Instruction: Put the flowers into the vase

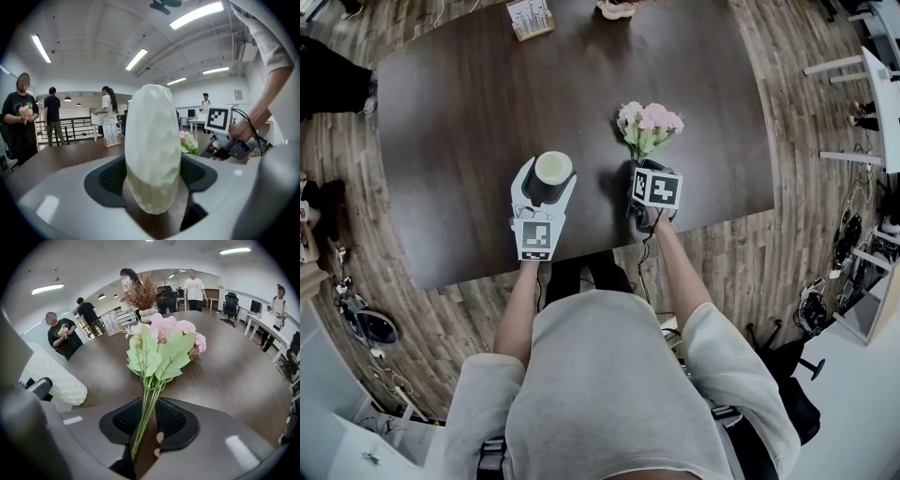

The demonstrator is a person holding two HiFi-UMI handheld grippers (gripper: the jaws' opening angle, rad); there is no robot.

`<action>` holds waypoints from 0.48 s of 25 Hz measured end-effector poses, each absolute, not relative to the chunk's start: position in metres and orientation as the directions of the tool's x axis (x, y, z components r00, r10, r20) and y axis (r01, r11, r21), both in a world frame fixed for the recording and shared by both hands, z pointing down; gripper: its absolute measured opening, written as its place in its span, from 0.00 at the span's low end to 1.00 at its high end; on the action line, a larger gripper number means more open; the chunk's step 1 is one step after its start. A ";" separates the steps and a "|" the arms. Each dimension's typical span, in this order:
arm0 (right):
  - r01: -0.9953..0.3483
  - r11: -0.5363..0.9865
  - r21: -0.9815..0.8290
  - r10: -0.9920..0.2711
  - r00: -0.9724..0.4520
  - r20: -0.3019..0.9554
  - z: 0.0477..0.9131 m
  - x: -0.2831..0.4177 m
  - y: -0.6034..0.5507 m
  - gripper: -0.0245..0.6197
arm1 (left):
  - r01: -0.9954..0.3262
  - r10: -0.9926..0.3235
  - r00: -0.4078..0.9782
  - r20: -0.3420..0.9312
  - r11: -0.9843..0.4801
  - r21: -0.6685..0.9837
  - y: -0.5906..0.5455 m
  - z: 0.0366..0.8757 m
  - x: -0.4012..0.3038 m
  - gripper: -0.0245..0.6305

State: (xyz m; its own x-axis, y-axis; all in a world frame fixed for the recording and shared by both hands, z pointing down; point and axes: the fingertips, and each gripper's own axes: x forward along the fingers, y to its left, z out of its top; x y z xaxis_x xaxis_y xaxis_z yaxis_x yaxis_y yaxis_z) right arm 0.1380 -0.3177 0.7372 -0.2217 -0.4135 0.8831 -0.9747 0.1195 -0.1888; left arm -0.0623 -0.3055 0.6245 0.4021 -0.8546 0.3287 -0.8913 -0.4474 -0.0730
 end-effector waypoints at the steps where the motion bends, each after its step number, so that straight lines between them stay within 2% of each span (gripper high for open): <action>1: -0.977 0.118 -0.179 -0.417 -0.212 0.884 0.739 0.139 -0.320 0.18 | -0.891 -0.854 0.402 0.329 -0.448 -0.074 -0.306 0.625 -0.062 0.57; 6: -0.979 0.111 -0.168 -0.431 -0.200 0.880 0.738 0.142 -0.323 0.08 | -0.890 -0.853 0.403 0.332 -0.449 -0.074 -0.306 0.625 -0.062 0.57; 12: -0.969 0.109 -0.221 -0.477 -0.246 0.844 0.732 0.143 -0.325 0.06 | -0.891 -0.853 0.404 0.330 -0.449 -0.070 -0.306 0.626 -0.060 0.57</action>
State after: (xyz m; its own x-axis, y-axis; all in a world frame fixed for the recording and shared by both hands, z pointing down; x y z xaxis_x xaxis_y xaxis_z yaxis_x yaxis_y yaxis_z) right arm 0.1433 -0.3252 0.7315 -0.2456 -0.4767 0.8440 -0.9693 0.1085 -0.2207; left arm -0.0602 -0.3063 0.6257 0.4039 -0.8531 0.3304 -0.8909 -0.4488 -0.0697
